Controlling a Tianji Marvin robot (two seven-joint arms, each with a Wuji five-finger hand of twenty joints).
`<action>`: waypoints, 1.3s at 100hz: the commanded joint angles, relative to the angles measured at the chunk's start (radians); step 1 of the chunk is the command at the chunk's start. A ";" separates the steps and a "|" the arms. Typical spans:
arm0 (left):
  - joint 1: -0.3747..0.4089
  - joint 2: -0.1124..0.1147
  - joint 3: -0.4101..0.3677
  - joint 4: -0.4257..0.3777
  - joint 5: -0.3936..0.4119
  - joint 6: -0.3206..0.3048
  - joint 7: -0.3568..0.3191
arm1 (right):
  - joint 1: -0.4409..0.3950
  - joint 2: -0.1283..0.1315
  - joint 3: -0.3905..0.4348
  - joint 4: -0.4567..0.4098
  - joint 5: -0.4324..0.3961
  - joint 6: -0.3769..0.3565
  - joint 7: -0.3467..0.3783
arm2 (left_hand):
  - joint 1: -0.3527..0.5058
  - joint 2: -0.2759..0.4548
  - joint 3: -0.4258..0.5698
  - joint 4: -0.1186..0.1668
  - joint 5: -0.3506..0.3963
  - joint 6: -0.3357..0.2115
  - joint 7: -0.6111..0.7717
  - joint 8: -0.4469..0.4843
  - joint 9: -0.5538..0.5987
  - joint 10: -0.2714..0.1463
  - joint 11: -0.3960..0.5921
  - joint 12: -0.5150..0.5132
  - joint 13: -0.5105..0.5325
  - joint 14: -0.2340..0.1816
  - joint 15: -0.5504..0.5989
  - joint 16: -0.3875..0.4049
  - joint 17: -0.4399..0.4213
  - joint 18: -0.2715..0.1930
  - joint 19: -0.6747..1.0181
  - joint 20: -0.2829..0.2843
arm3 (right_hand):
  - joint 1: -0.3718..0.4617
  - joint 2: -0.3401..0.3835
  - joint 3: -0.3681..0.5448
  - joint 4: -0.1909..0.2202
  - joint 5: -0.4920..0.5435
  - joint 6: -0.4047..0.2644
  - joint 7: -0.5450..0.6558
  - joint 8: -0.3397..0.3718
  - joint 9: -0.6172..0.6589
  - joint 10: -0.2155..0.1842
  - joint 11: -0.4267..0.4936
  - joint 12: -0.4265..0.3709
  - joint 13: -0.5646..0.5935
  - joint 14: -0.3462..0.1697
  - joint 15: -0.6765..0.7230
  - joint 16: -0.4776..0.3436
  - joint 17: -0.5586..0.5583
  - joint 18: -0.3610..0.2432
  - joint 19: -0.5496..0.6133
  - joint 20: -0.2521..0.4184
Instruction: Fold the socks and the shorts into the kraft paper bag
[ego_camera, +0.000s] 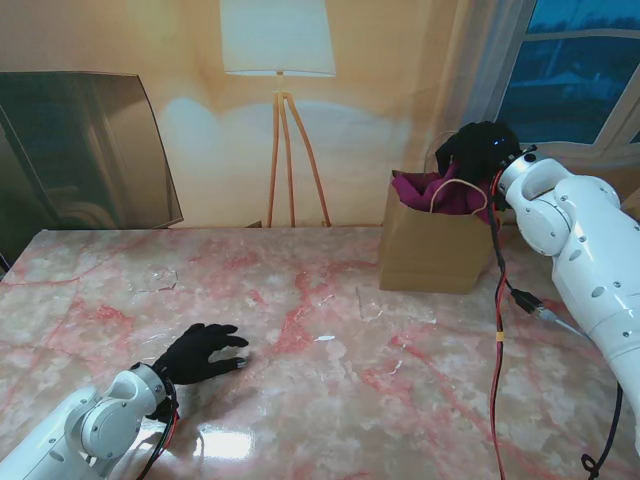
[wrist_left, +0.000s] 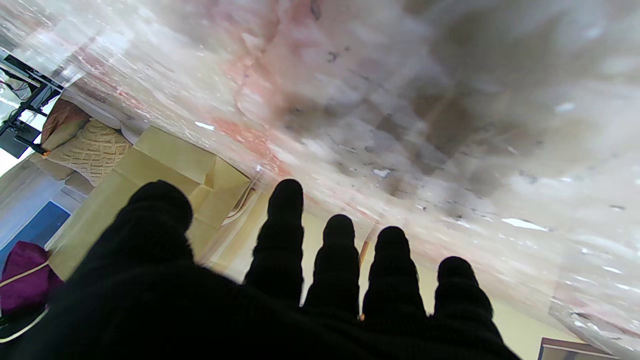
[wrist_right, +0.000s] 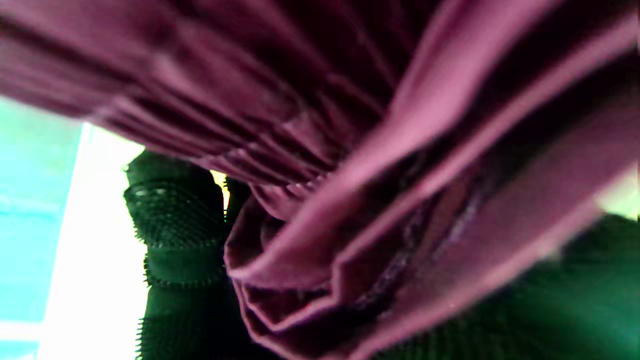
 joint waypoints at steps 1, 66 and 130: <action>-0.001 0.002 0.003 0.004 -0.004 -0.004 0.000 | 0.013 0.001 -0.022 0.016 -0.010 -0.022 0.006 | 0.014 0.037 -0.031 0.028 0.030 -0.007 -0.001 0.008 -0.006 0.024 -0.010 -0.007 -0.037 -0.030 -0.023 -0.005 -0.002 0.002 -0.021 0.004 | 0.004 0.011 0.007 -0.032 0.036 -0.047 0.063 -0.011 0.078 -0.041 0.014 0.004 0.044 -0.006 -0.004 -0.023 -0.009 -0.015 0.028 -0.007; -0.003 0.001 0.004 0.007 -0.006 -0.004 0.000 | -0.024 0.020 -0.012 -0.045 -0.181 0.062 -0.091 | 0.016 0.031 -0.030 0.027 0.027 -0.006 -0.001 0.007 -0.009 0.023 -0.009 -0.008 -0.038 -0.029 -0.023 -0.004 -0.005 0.008 -0.014 0.010 | -0.424 0.054 -0.002 0.057 -0.419 0.129 -0.375 0.149 -0.460 -0.058 -0.146 -0.056 -0.485 -0.091 -0.402 -0.077 -0.483 -0.016 -0.312 0.255; -0.003 0.001 0.004 0.007 -0.006 -0.004 0.000 | -0.272 0.004 0.264 -0.305 -0.170 0.109 -0.029 | 0.010 0.029 -0.026 0.029 0.008 0.018 -0.017 -0.002 -0.001 0.014 -0.003 -0.006 -0.023 -0.025 -0.015 -0.001 0.018 -0.038 0.007 0.016 | -0.452 0.432 -0.166 0.123 -0.445 0.175 -0.414 0.148 -0.461 -0.033 -0.178 -0.109 -0.448 -0.066 -0.408 -0.104 -0.573 -0.024 -0.497 0.154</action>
